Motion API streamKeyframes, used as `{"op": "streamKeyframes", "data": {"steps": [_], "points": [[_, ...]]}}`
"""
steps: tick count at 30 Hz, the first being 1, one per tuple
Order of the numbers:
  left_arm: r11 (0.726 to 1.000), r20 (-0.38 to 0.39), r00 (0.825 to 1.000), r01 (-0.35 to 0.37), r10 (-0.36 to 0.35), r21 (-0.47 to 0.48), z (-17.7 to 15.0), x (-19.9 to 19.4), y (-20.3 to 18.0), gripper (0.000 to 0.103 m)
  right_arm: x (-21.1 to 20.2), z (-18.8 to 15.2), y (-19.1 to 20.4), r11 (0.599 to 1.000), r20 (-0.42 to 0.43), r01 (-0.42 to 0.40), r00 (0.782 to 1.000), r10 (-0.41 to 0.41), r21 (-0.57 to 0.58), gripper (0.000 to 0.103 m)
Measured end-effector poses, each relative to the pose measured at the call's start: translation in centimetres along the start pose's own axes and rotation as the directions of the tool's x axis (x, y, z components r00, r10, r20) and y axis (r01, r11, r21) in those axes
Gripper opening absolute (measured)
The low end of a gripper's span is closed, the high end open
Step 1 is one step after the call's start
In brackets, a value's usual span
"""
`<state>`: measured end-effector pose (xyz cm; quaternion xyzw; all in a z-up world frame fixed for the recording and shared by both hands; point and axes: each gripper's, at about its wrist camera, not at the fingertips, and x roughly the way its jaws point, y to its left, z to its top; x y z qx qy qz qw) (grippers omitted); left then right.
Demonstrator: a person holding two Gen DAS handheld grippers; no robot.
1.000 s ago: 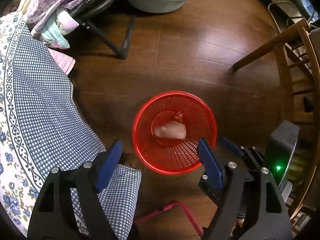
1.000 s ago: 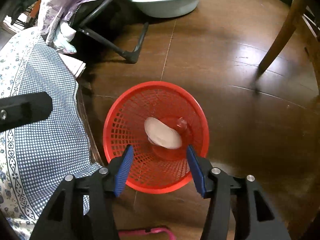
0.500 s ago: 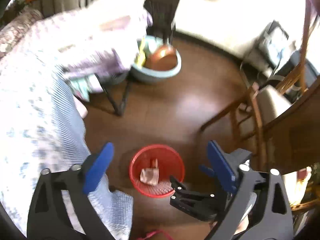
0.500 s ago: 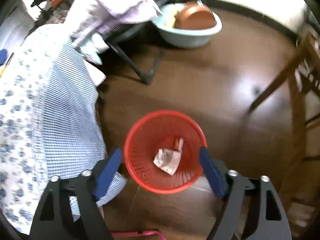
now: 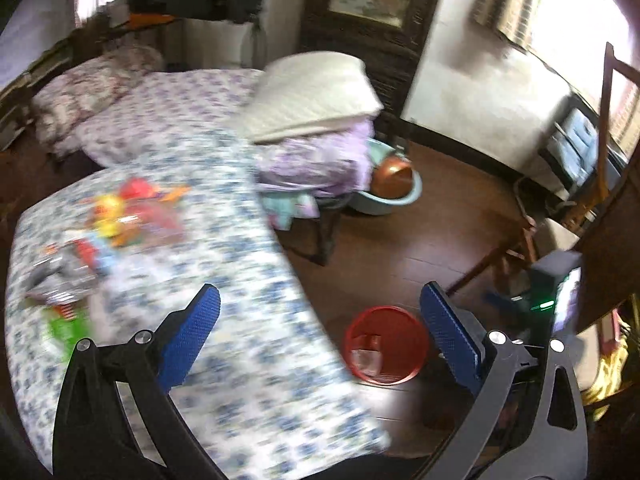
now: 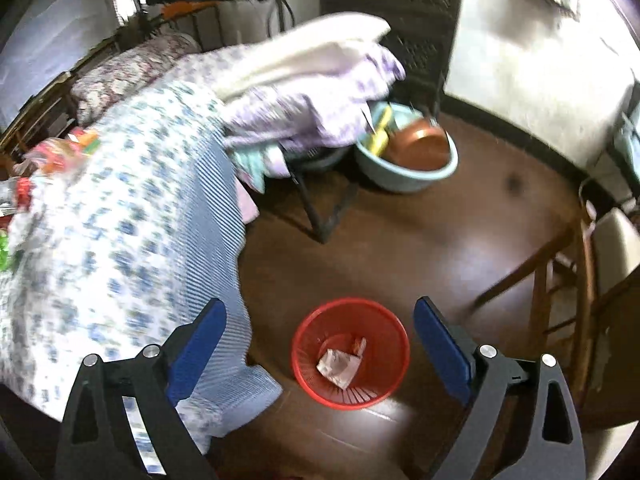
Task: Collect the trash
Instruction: 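Move both open tools back over the trash on the table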
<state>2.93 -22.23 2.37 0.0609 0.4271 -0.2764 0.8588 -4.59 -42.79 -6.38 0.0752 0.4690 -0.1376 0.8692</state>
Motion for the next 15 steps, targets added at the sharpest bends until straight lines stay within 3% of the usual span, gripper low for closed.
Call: {"op": "streamKeyframes", "data": {"steps": [5,9,13,15], "points": [[0.983,0.015,0.984,-0.174,0.175,-0.057,-2.6,-2.3,7.1,0.096,-3.5,1.3,4.5,0.997,0.074,-0.037,0.996,0.042,-0.071,0.096],[0.934,-0.005,0.940,-0.339,0.340,-0.113,-4.3,-3.2,12.2,0.096,-5.2,1.9,7.6,0.991,0.102,-0.076,0.991,0.087,-0.109,0.096],[0.891,0.013,0.910,-0.403,0.415,-0.211,-5.4,-4.9,16.6,0.096,-6.6,2.2,11.9,0.974,0.107,-0.146,0.980,0.165,-0.173,0.097],[0.875,0.017,0.909,-0.396,0.417,-0.280,-5.8,-5.7,18.8,0.096,-6.6,2.2,14.0,0.960,0.096,-0.188,0.973,0.211,-0.207,0.097]]}}
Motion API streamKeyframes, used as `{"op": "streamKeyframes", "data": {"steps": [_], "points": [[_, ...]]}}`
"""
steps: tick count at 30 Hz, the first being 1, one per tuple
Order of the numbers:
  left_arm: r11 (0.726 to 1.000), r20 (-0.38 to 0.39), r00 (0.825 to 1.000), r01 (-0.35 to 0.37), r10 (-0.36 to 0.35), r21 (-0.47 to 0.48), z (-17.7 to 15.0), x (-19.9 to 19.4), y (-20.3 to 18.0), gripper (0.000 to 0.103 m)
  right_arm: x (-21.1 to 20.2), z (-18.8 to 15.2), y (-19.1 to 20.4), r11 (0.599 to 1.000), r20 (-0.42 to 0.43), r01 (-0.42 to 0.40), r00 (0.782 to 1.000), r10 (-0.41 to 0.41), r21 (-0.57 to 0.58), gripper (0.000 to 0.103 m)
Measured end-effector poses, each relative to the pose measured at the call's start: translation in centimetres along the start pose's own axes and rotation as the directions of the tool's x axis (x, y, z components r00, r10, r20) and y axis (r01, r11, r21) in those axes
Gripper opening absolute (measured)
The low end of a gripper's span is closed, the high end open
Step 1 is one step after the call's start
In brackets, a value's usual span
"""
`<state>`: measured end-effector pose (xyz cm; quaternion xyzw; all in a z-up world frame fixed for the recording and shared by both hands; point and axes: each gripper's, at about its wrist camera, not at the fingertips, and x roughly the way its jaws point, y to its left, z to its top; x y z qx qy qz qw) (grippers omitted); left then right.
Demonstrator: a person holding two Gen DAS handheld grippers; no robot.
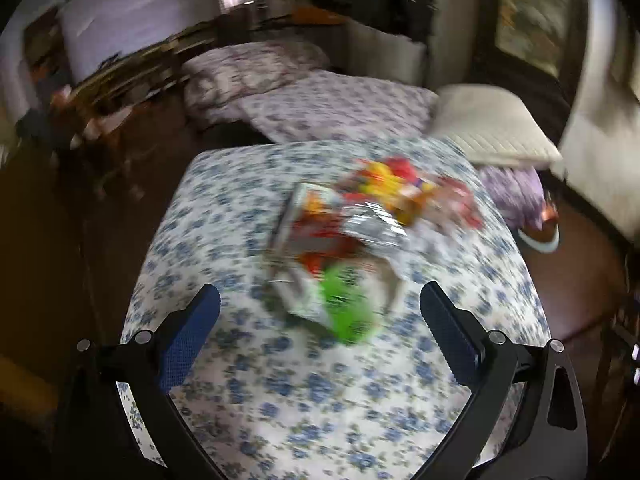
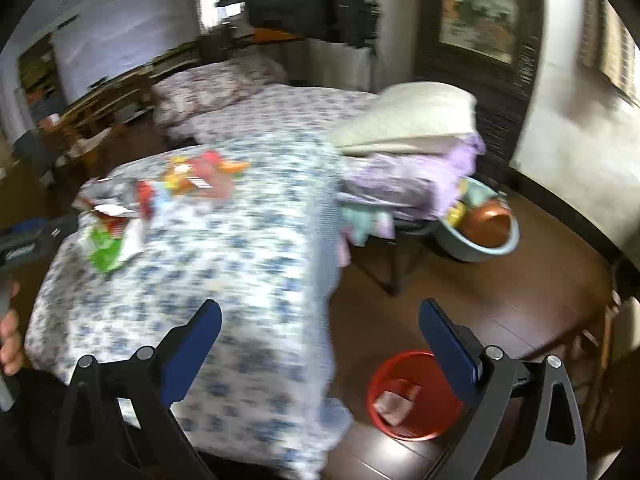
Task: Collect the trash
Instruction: 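Move both open tools back over the trash on the table, then grasp the clear red-filled plastic bag with the right tool while the left grasps the green tea carton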
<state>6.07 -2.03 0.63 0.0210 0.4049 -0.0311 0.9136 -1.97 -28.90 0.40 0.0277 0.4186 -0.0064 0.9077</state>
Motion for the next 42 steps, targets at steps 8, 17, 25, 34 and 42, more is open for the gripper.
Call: {"op": "streamKeyframes", "data": {"steps": [8,17,25,34,42], "points": [[0.997,-0.051,0.998,-0.031,0.027,-0.074,-0.5,1.3,3.4,0.096,4.4,6.3,7.4,0.990,0.034,-0.061,0.997,0.066,-0.128,0.097],[0.993,-0.057,0.998,0.010,-0.017,-0.119,-0.6,1.7,5.7,0.096,10.6,9.8,10.5,0.984,0.001,-0.012,1.000,0.013,-0.178,0.097],[0.989,-0.058,0.997,0.038,-0.046,-0.143,-0.4,1.6,6.2,0.096,13.1,11.0,10.8,0.985,0.001,0.007,1.000,-0.007,-0.171,0.097],[0.989,-0.062,0.997,0.038,-0.047,-0.142,-0.4,1.6,6.4,0.096,15.2,11.1,10.8,0.984,-0.025,0.021,0.999,-0.026,-0.177,0.097],[0.989,-0.059,0.997,0.038,-0.047,-0.141,-0.5,1.6,6.3,0.096,16.7,10.9,9.1,0.993,-0.094,-0.070,0.994,0.061,-0.092,0.037]]}}
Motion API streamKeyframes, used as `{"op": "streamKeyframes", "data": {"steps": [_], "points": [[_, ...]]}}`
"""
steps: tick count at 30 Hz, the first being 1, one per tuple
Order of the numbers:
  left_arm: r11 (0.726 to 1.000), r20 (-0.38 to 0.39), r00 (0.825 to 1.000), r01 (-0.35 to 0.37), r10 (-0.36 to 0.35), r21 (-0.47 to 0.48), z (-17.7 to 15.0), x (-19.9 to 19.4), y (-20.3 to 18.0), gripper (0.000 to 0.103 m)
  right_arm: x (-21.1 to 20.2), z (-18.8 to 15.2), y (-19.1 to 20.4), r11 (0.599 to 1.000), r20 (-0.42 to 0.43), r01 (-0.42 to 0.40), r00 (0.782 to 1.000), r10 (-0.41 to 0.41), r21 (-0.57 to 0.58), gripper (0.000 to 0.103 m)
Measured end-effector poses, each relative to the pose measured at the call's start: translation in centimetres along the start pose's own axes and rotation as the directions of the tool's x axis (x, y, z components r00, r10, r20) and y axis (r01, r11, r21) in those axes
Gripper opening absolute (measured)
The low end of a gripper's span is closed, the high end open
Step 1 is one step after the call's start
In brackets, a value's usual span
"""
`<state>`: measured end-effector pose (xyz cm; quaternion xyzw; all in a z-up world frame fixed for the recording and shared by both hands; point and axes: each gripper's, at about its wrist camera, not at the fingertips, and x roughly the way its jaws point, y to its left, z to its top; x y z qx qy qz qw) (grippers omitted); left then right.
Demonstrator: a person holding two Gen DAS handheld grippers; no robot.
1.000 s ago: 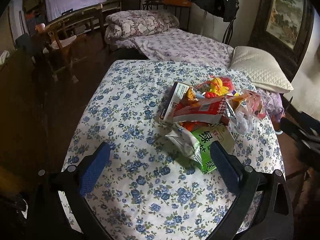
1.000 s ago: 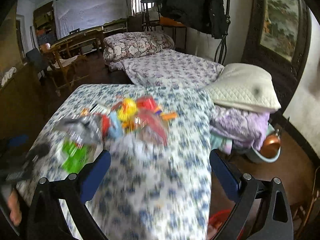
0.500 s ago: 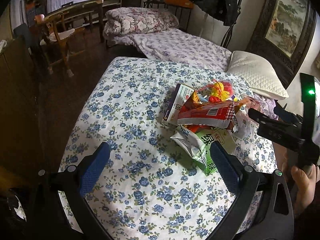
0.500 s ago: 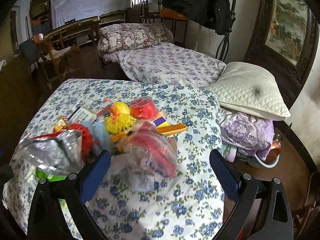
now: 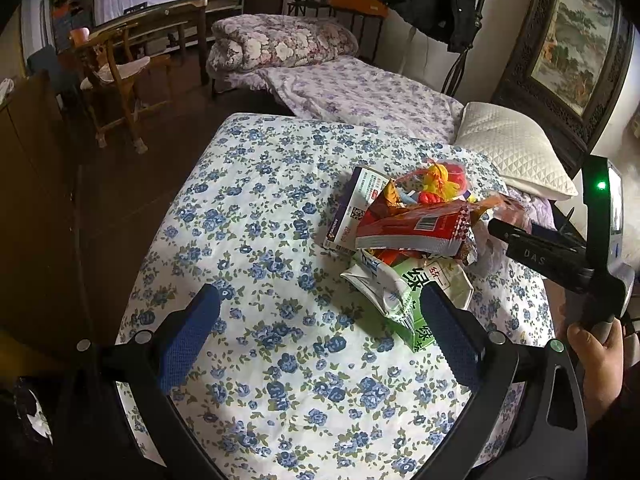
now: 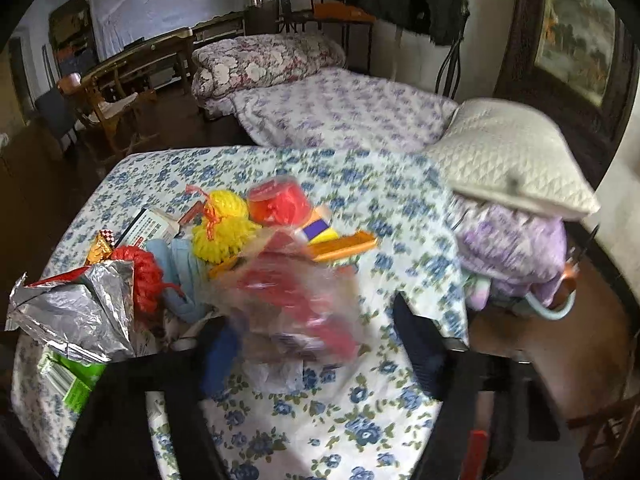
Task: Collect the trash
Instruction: 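Grasp the clear red-filled plastic bag with the right tool while the left grasps the green tea carton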
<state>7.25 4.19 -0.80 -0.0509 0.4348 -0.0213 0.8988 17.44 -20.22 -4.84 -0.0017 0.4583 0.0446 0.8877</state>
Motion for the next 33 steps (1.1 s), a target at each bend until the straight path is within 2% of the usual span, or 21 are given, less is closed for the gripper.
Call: {"op": "streamKeyframes", "data": {"steps": [3,5,9,14,18,22,25,30,32,33], "points": [[1.000,-0.004,1.000,0.001,-0.001,0.008,-0.1,0.1,-0.1,0.096,0.1,-0.3,-0.3,1.000,0.001,-0.021,1.000,0.021,0.007,0.020],[1.000,-0.006,1.000,-0.009,0.009,0.022,-0.3,0.4,-0.3,0.096,-0.8,-0.5,-0.2,0.999,0.022,-0.033,0.999,0.032,0.003,0.018],[1.000,-0.024,1.000,-0.017,0.018,0.022,-0.7,1.0,-0.1,0.096,-4.2,-2.2,0.1,0.998,0.062,-0.061,0.996,0.061,-0.003,0.018],[1.000,-0.045,0.999,-0.001,0.002,0.022,-1.3,1.5,-0.3,0.096,-8.9,-6.4,0.1,0.995,0.079,-0.089,0.993,0.086,0.037,0.022],[0.999,-0.078,0.997,0.004,-0.001,0.041,-1.7,2.4,-1.5,0.096,-10.2,-8.5,0.2,0.995,0.097,-0.091,0.991,0.087,0.030,0.023],[0.992,-0.084,0.995,-0.037,0.047,0.119,-2.3,3.5,-4.0,0.096,-10.5,-8.4,0.1,0.994,0.108,-0.110,0.988,0.107,0.024,0.023],[0.990,-0.095,0.994,-0.034,0.047,0.136,-2.2,4.3,-5.3,0.096,-10.8,-8.4,-0.1,0.992,0.116,-0.126,0.986,0.122,0.027,0.023],[0.997,-0.093,0.995,-0.021,0.028,0.077,-1.9,5.6,-5.6,0.096,-11.3,-8.4,-0.5,0.989,0.133,-0.141,0.982,0.135,0.038,0.024],[0.998,-0.102,0.994,-0.028,0.034,0.052,-1.8,6.3,-5.3,0.093,-11.6,-8.3,-0.5,0.989,0.142,-0.145,0.980,0.138,0.040,0.024],[0.999,-0.106,0.994,-0.031,0.035,0.043,-1.8,6.6,-5.2,0.086,-11.7,-8.3,-0.4,0.989,0.146,-0.145,0.980,0.138,0.038,0.024]]}}
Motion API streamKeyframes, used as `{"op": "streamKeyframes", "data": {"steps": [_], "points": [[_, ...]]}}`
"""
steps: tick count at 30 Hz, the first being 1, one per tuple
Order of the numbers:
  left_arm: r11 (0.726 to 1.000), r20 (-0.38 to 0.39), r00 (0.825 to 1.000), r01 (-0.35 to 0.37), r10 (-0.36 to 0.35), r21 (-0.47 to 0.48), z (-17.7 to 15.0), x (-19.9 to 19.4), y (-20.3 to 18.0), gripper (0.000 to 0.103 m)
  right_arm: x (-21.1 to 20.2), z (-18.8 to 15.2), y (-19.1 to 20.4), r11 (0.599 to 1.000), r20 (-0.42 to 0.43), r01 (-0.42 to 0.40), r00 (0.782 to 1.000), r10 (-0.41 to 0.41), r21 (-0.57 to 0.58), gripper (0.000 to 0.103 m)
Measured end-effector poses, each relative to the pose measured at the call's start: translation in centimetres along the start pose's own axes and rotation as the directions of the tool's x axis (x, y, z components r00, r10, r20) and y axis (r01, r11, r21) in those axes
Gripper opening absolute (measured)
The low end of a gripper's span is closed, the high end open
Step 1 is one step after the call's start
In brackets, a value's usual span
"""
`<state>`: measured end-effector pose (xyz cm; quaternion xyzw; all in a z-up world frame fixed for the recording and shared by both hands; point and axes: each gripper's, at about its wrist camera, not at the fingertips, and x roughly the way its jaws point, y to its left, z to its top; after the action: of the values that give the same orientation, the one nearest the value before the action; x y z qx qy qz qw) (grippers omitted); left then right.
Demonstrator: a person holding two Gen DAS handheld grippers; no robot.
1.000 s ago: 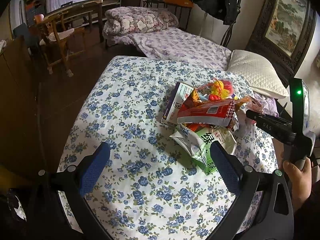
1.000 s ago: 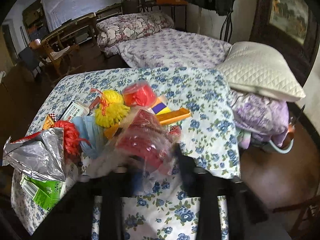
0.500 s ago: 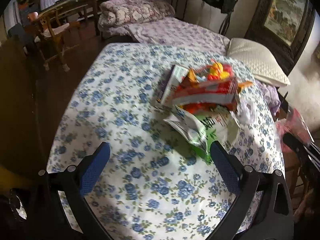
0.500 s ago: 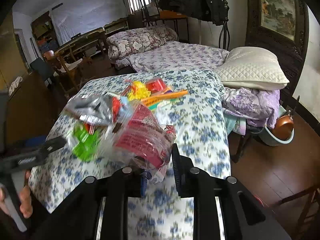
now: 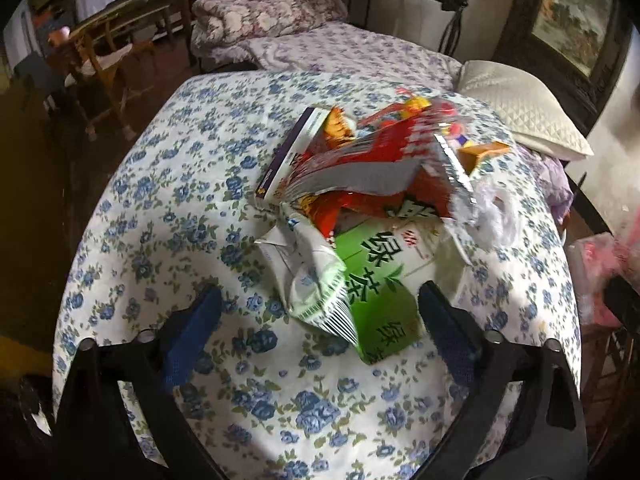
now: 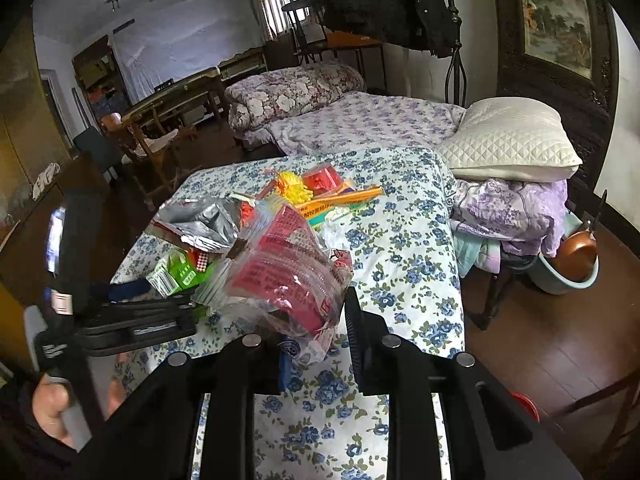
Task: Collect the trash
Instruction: 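Grasp the clear red-filled plastic bag with the right tool while the left grasps the green tea carton, then carry the plastic bag and tea carton in both tools to the red wastebasket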
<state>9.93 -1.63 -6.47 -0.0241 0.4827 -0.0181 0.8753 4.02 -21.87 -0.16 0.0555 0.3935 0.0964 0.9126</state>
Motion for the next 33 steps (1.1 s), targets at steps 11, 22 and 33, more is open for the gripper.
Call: {"op": "streamKeyframes", "data": {"steps": [11,22,33], "points": [[0.999,0.025,1.000,0.010,-0.008,-0.046,-0.1,-0.3,0.7,0.010,0.4,-0.2,0.1,1.000,-0.013,0.003,1.000,-0.003,0.001,0.026],[0.985,0.093,0.990,0.114,-0.103,-0.128,-0.3,-5.0,3.9,0.009,0.5,-0.1,0.3,1.000,-0.012,0.001,1.000,-0.001,-0.011,0.026],[0.984,0.172,0.976,0.151,-0.133,-0.094,-0.2,-8.1,3.4,0.009,0.7,-0.1,0.7,1.000,-0.015,0.001,1.000,-0.002,-0.028,0.026]]}}
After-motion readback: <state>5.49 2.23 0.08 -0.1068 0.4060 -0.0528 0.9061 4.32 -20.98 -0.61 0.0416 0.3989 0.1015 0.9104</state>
